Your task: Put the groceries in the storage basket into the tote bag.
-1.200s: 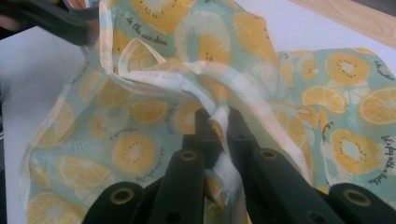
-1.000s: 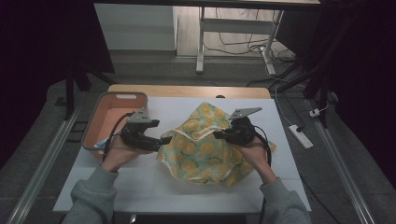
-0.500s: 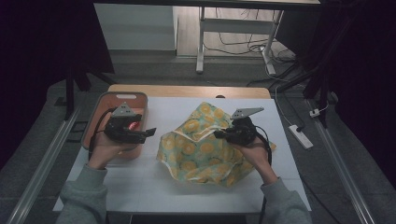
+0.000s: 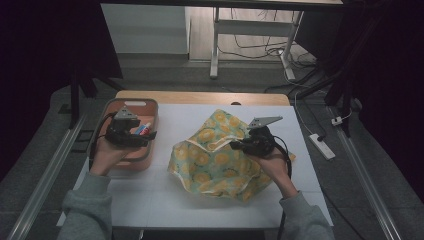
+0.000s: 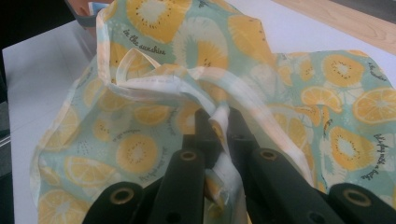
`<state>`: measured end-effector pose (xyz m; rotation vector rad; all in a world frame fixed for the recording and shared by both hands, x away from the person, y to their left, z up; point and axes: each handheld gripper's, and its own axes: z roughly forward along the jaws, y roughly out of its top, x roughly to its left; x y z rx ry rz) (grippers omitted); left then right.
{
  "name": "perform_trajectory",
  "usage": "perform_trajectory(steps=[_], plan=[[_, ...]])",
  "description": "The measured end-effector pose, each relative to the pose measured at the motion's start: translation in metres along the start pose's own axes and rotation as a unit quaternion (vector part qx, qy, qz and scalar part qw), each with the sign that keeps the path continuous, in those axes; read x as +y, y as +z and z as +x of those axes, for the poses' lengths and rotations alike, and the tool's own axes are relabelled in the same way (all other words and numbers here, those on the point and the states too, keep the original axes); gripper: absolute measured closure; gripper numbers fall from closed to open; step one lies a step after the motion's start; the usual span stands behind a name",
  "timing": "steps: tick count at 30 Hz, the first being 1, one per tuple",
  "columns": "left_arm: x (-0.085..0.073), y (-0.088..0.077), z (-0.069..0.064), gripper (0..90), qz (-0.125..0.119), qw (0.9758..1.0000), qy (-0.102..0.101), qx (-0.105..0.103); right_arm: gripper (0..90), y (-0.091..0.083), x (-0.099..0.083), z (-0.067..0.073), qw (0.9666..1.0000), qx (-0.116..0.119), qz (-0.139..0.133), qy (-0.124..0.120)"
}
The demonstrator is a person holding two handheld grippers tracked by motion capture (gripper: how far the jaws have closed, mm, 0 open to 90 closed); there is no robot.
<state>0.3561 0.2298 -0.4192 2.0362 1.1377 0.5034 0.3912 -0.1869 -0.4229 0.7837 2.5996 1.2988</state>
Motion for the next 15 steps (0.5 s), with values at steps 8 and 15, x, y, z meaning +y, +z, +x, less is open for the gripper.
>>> perform_trajectory(steps=[8, 15], plan=[[0.001, 0.018, 0.016, 23.8, 0.035, 0.9990, -0.018, 0.022, 86.4, 0.005, -0.002, 0.000, 1.0000, 0.000, 0.007, 0.001], [0.005, 0.045, 0.051, 23.8, 0.093, 0.9927, -0.058, 0.052, 86.4, 0.007, -0.003, 0.000, 1.0000, 0.003, 0.009, -0.001]])
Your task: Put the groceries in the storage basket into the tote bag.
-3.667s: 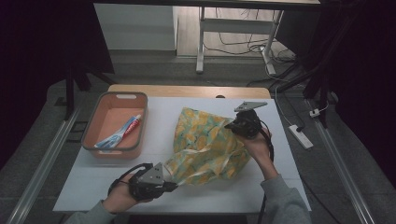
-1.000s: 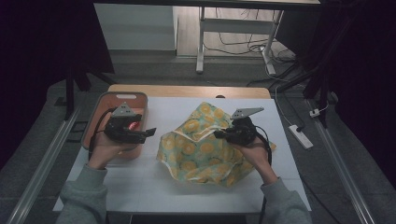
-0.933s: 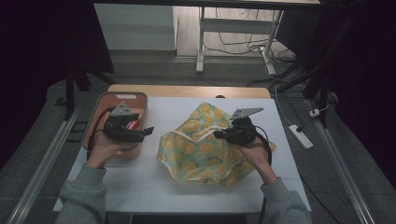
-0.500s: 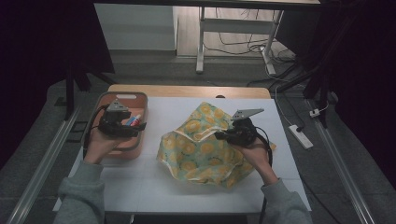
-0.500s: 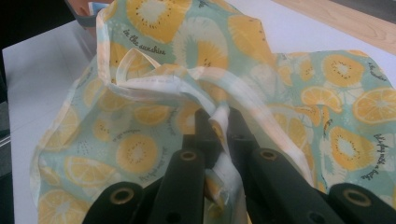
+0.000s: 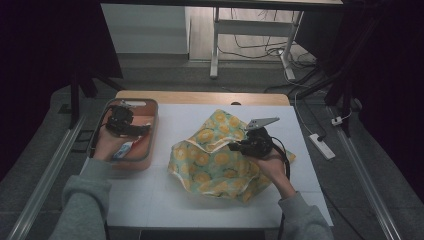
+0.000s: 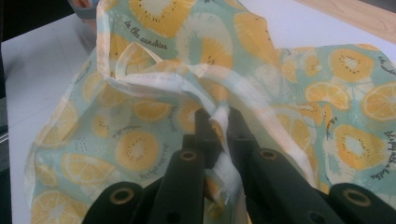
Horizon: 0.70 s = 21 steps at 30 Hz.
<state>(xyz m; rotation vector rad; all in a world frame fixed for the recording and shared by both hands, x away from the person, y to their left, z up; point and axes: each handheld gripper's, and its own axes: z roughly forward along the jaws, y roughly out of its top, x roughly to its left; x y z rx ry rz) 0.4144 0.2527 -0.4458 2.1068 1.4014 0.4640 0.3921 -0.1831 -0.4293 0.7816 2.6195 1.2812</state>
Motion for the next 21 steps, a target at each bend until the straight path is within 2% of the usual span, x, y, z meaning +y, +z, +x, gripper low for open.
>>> perform_trajectory(steps=[3, 6, 10, 15, 21], plan=[[0.001, 0.010, 0.008, 24.2, 0.026, 0.9996, 0.008, 0.001, 86.4, 0.000, 0.000, 0.000, 1.0000, 0.000, 0.000, 0.000], [-0.001, 0.019, 0.013, 24.2, 0.048, 0.9988, 0.006, 0.000, 86.4, 0.000, -0.001, -0.001, 1.0000, 0.001, 0.001, 0.001], [-0.005, 0.031, 0.019, 24.3, 0.080, 0.9968, 0.008, -0.001, 86.4, 0.002, -0.002, -0.001, 1.0000, 0.001, 0.004, 0.002], [-0.009, 0.045, 0.022, 24.4, 0.121, 0.9925, 0.018, 0.000, 86.4, 0.002, -0.002, -0.001, 1.0000, 0.001, 0.004, 0.003], [-0.014, 0.058, 0.023, 30.8, 0.171, 0.9847, 0.030, 0.009, 86.3, 0.002, -0.003, -0.002, 1.0000, -0.002, 0.005, 0.004]])
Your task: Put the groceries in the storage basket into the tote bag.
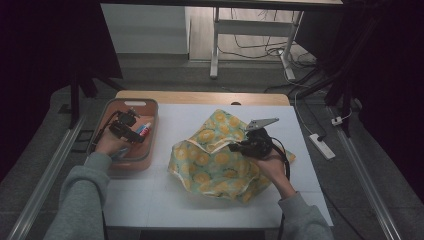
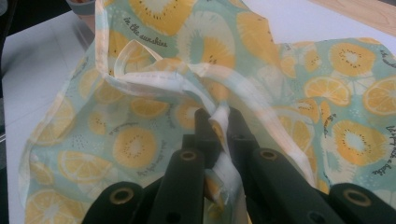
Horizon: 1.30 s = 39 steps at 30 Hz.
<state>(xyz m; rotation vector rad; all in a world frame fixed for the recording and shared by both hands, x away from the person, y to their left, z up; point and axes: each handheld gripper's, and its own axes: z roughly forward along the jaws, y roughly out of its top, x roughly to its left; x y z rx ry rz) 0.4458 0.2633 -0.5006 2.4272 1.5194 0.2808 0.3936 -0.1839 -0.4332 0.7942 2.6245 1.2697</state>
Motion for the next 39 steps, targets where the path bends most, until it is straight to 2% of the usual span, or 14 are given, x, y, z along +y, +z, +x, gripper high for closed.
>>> perform_trajectory(steps=[3, 9, 14, 20, 27, 29, 31, 35, 39], plan=[[-0.001, 0.007, 0.000, 37.6, 0.018, 0.9998, 0.003, 0.005, 86.3, 0.000, 0.000, -0.001, 1.0000, 0.000, -0.001, -0.001], [-0.002, 0.008, 0.008, 46.2, 0.015, 0.9997, -0.020, -0.009, 86.3, -0.001, -0.001, -0.001, 1.0000, 0.000, -0.001, 0.001], [-0.003, 0.007, 0.011, 53.7, 0.014, 0.9995, -0.029, -0.004, 86.3, -0.003, -0.001, -0.001, 1.0000, -0.002, -0.004, -0.001], [-0.005, 0.003, 0.018, 70.7, 0.008, 0.9991, -0.040, -0.008, 86.3, -0.003, -0.001, -0.001, 1.0000, -0.003, -0.004, 0.000], [-0.008, -0.001, 0.023, 74.7, -0.003, 0.9987, -0.048, -0.018, 86.3, -0.003, -0.001, -0.002, 1.0000, -0.003, -0.005, 0.000], [-0.010, -0.003, 0.027, 75.1, -0.011, 0.9982, -0.052, -0.026, 86.3, -0.003, -0.001, -0.002, 1.0000, -0.003, -0.006, 0.001], [-0.012, -0.009, 0.032, 75.3, -0.031, 0.9971, -0.062, -0.031, 86.2, -0.003, -0.001, -0.003, 1.0000, -0.004, -0.007, 0.001], [-0.017, -0.033, 0.037, 75.4, -0.089, 0.9927, -0.068, -0.044, 86.2, -0.004, -0.001, -0.004, 0.9999, -0.004, -0.008, 0.005], [-0.021, -0.061, 0.035, 75.3, -0.137, 0.9873, -0.055, -0.059, 86.2, -0.003, -0.001, -0.003, 0.9999, -0.004, -0.009, 0.004]])
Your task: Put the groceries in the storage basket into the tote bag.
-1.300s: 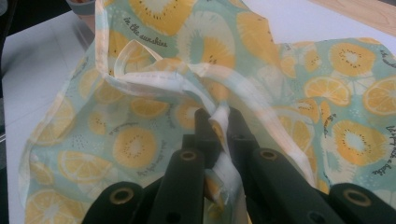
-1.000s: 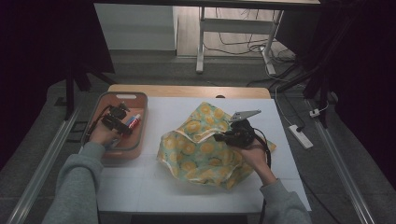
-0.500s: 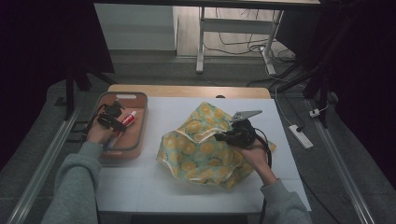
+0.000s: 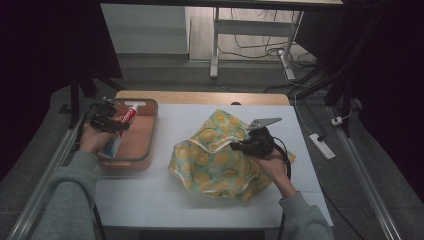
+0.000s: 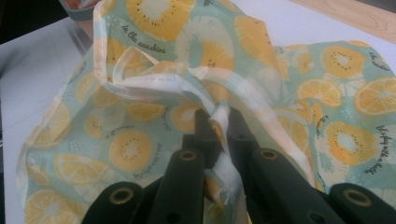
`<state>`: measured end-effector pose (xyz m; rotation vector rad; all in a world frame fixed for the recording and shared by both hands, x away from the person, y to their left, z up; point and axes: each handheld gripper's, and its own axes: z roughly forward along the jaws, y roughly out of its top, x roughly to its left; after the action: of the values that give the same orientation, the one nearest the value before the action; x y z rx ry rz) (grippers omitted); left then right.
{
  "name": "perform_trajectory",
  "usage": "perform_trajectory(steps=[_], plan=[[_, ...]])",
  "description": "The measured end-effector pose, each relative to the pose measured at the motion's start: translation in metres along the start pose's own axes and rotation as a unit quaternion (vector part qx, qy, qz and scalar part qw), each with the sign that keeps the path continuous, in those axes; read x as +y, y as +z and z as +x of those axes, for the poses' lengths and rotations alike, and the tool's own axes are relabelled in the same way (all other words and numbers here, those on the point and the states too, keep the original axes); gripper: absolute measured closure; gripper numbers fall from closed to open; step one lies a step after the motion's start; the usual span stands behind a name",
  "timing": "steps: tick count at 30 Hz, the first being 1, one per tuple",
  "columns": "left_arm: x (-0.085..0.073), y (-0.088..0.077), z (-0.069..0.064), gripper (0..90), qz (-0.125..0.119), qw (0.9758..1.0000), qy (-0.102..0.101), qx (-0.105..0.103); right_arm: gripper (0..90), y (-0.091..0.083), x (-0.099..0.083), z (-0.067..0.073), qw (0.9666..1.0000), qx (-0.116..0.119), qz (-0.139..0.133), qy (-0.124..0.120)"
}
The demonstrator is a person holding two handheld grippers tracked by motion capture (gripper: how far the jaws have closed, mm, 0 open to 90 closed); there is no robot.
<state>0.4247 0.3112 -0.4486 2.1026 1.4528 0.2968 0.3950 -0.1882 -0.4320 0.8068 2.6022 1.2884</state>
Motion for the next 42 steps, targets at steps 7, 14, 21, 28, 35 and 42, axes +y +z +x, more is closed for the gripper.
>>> perform_trajectory(steps=[7, 14, 21, 28, 35, 42], plan=[[-0.001, -0.043, -0.012, 75.4, -0.075, 0.9969, 0.017, -0.014, 86.2, 0.002, 0.001, 0.002, 1.0000, -0.001, -0.001, -0.005], [-0.006, -0.081, -0.040, 75.4, -0.129, 0.9890, 0.057, -0.045, 86.2, 0.001, 0.001, 0.000, 1.0000, -0.003, -0.003, 0.000], [-0.014, -0.095, -0.079, 75.4, -0.159, 0.9766, 0.103, -0.101, 86.3, 0.002, 0.002, 0.000, 1.0000, -0.004, -0.004, -0.001], [-0.015, -0.085, -0.125, 75.4, -0.158, 0.9633, 0.158, -0.149, 86.2, 0.001, 0.001, -0.001, 1.0000, -0.004, -0.006, -0.001], [-0.011, -0.064, -0.186, 75.4, -0.133, 0.9443, 0.232, -0.192, 86.2, 0.002, 0.001, -0.002, 1.0000, -0.003, -0.005, 0.002], [-0.004, -0.039, -0.239, 75.3, -0.114, 0.9283, 0.293, -0.199, 86.2, 0.002, 0.001, -0.003, 0.9999, 0.002, -0.010, 0.008]])
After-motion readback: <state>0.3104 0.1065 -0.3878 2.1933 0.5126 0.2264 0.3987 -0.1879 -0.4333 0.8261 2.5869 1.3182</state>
